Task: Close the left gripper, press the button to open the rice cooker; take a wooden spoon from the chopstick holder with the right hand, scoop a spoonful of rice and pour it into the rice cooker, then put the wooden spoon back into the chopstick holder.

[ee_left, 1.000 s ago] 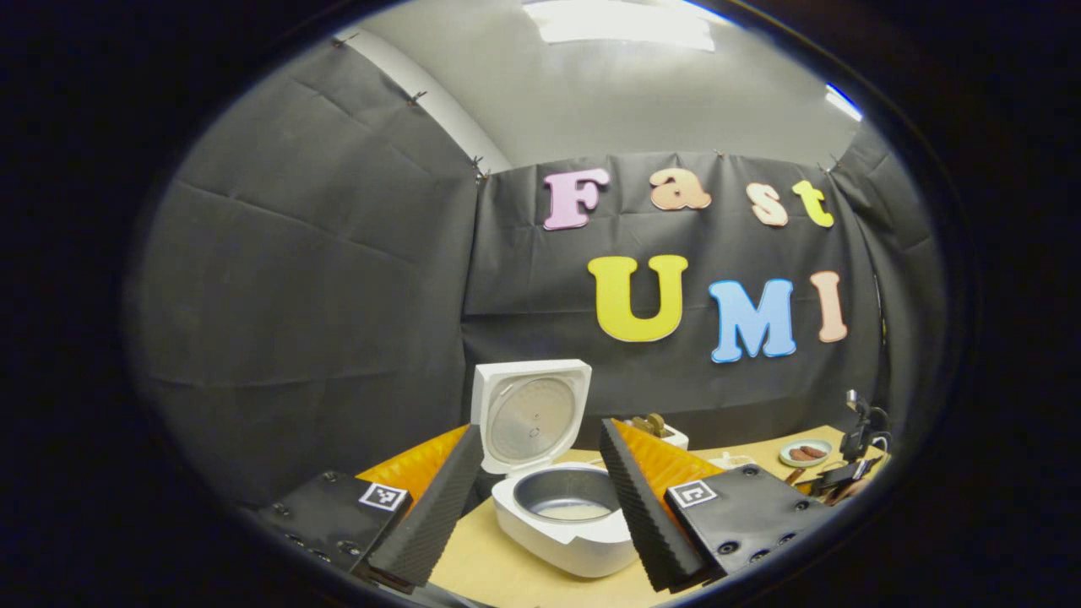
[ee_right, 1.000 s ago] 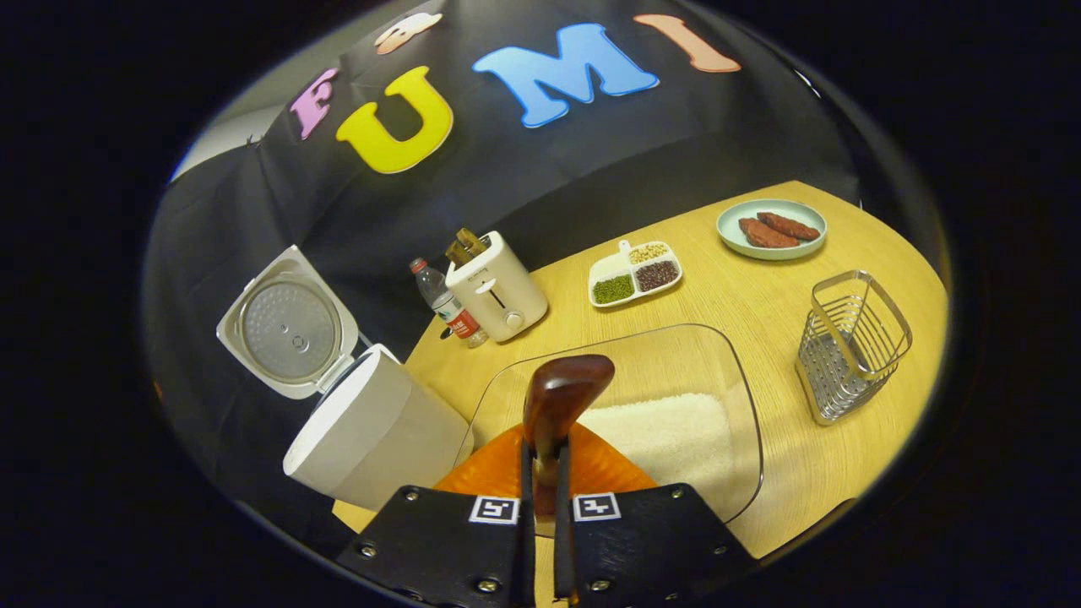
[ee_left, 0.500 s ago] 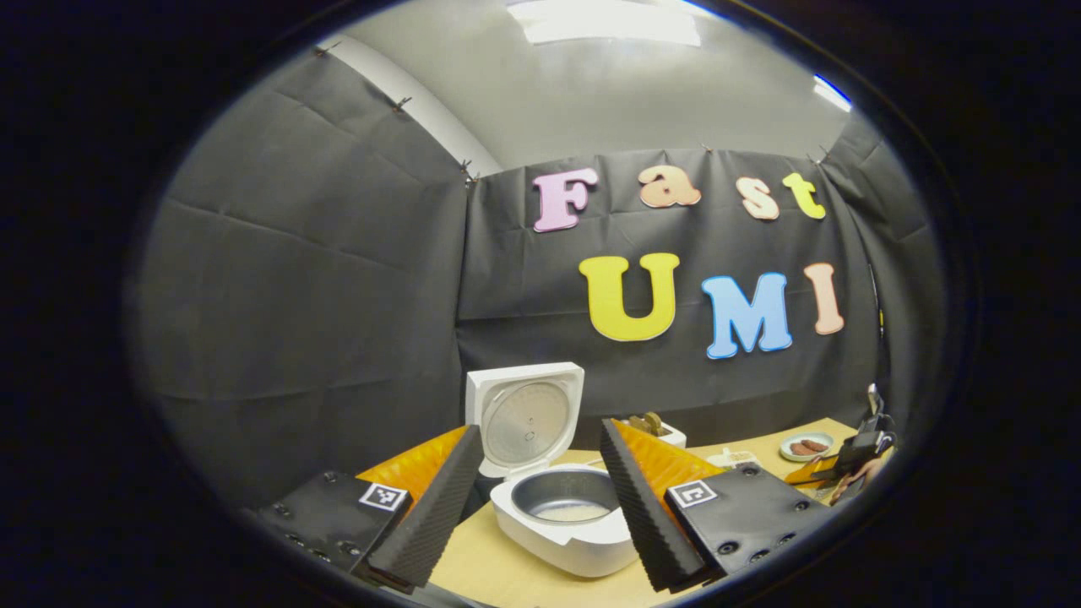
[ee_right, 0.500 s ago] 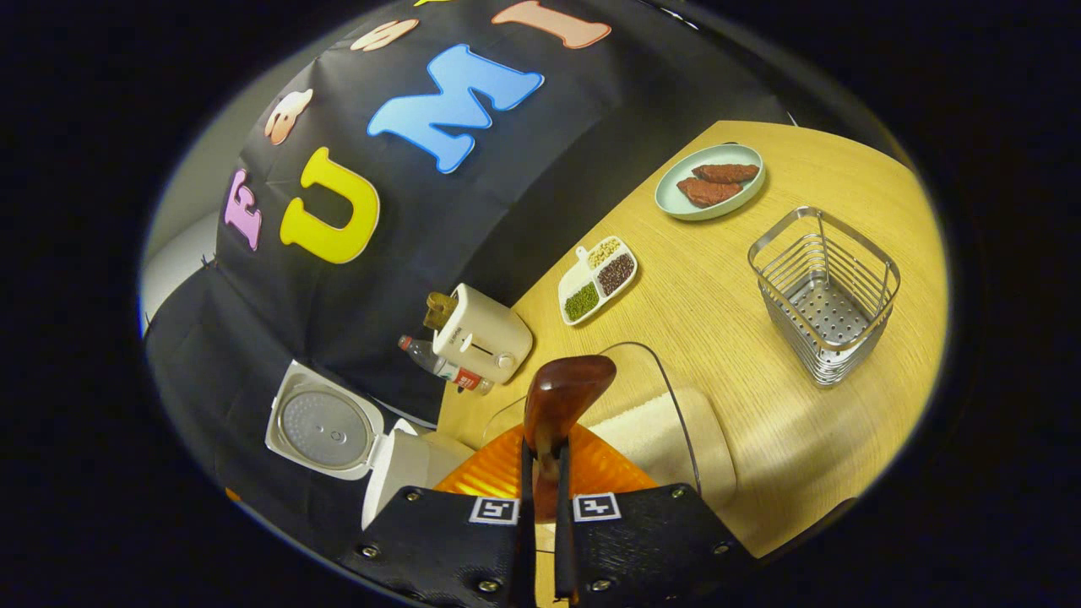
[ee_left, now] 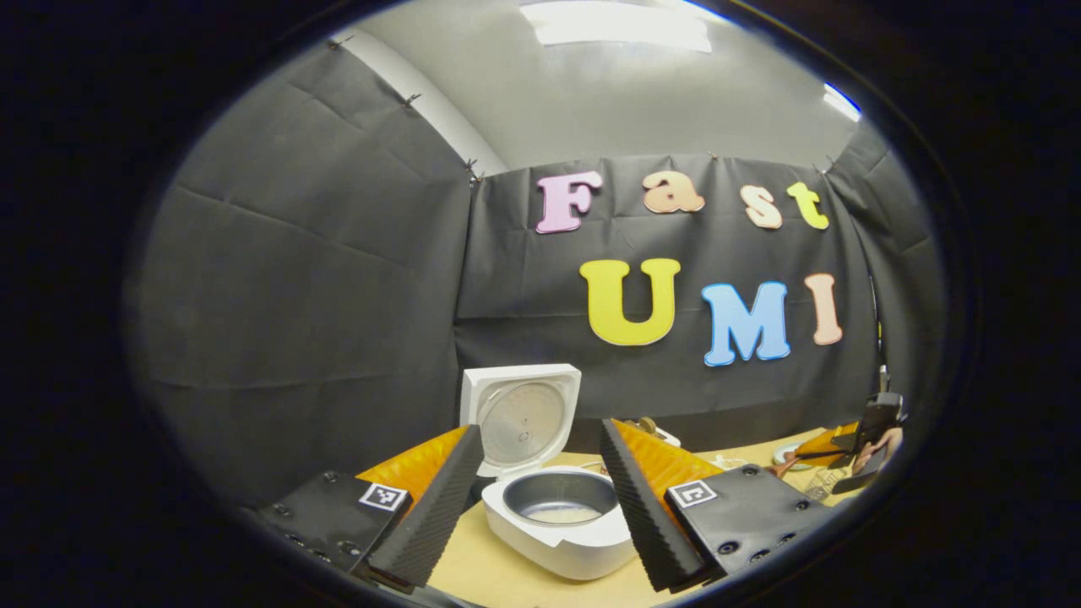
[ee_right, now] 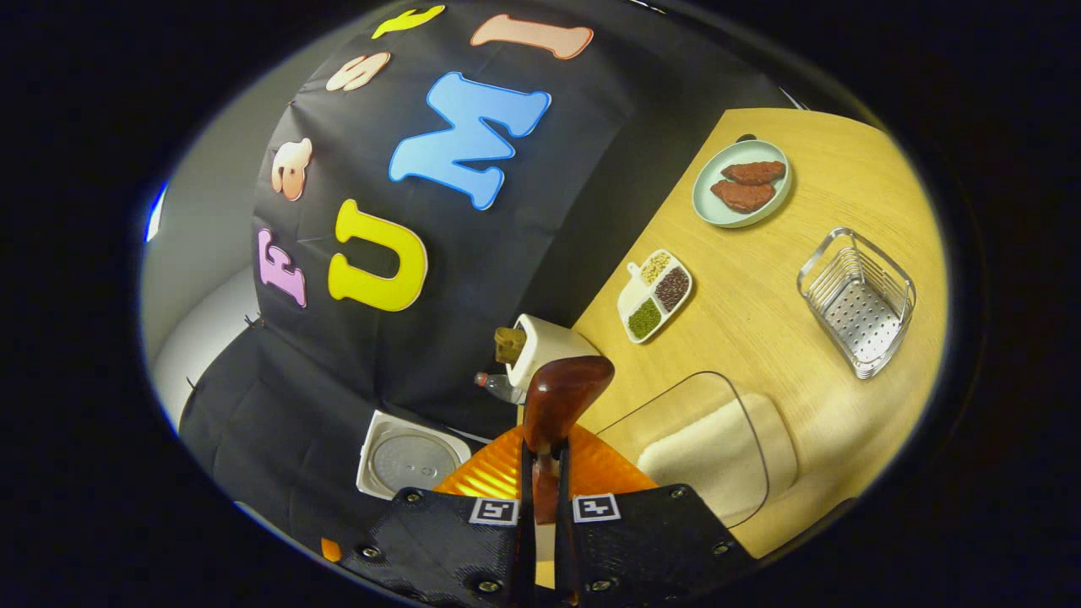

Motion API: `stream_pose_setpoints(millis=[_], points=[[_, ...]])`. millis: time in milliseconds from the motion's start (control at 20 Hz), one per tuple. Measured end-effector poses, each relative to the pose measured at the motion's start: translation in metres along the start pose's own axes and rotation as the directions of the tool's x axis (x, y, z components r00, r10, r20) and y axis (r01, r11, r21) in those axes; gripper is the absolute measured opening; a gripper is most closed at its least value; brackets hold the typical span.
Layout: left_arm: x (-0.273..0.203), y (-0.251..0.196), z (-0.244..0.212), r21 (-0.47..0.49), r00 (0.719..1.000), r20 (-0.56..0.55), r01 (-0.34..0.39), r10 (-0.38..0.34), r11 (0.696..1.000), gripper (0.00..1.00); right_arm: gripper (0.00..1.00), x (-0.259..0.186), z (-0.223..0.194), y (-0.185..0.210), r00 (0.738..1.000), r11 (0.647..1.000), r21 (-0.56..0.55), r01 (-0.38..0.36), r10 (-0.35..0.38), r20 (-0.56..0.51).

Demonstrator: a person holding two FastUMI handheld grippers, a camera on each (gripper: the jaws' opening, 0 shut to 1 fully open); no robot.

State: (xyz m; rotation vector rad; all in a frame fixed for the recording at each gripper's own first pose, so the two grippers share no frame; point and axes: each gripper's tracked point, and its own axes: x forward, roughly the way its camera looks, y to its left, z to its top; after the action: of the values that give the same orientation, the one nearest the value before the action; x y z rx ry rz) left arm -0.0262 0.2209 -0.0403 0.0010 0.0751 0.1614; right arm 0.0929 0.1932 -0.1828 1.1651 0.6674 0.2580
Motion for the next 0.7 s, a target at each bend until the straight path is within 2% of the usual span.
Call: stream_pose_setpoints(millis=[100,250,300,700], points=[[-0.002,0.008,0.0,-0.002,1.0,0.005,-0.01,0.01,1.0,0.99,0.09,0.003,-0.003,0.023,0.999,0.999,-0.006,-0.041,0.041,-0.01],[-0.007,0.02,-0.003,-0.003,1.0,0.004,-0.028,0.028,1.0,0.96,0.09,0.01,-0.012,0.056,0.995,0.995,-0.028,-0.092,0.091,-0.028],[-0.009,0.023,-0.003,-0.004,0.999,0.003,-0.034,0.034,0.999,0.99,0.09,0.015,-0.016,0.064,0.994,0.994,-0.042,-0.102,0.101,-0.035],[-0.038,0.068,-0.008,0.006,0.993,-0.002,-0.116,0.116,0.993,0.99,0.09,0.052,-0.067,0.124,0.979,0.976,-0.119,-0.18,0.166,-0.12]])
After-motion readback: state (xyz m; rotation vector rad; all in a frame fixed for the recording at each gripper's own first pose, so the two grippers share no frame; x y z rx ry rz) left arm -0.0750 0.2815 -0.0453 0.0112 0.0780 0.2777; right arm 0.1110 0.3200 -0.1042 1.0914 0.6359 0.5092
